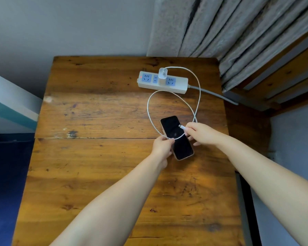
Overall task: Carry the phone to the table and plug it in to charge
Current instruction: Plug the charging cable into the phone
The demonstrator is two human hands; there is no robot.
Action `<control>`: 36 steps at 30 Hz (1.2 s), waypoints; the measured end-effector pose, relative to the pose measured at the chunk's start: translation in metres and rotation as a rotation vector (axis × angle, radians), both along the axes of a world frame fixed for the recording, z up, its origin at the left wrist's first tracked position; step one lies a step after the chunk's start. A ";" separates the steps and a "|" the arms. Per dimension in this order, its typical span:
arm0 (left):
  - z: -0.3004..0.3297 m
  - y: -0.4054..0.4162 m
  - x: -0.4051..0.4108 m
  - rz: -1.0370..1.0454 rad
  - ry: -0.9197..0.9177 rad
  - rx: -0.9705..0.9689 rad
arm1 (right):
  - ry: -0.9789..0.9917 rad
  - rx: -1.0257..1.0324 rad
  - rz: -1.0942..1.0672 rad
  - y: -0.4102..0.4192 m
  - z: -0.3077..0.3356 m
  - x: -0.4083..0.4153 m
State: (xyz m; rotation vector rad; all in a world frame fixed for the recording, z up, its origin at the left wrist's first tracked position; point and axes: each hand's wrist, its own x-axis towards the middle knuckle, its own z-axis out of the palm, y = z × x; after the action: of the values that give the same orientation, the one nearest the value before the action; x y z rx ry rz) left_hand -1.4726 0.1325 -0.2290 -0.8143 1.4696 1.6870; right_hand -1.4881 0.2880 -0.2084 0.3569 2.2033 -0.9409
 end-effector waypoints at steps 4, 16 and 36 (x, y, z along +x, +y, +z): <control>0.003 -0.039 -0.017 -0.082 0.101 -0.007 | 0.012 -0.080 0.031 -0.027 0.001 -0.006; 0.026 -0.159 -0.076 0.611 0.223 0.081 | -0.103 -0.479 0.091 -0.131 0.033 -0.043; 0.035 -0.164 -0.073 0.623 0.274 0.284 | -0.140 -0.650 -0.094 -0.167 0.024 -0.029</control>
State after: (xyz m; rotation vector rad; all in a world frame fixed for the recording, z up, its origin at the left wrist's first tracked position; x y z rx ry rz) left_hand -1.5454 -0.0314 -0.1938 -0.9716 1.1628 2.4904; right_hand -1.5172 0.1214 -0.1843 0.2065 1.6488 -1.5594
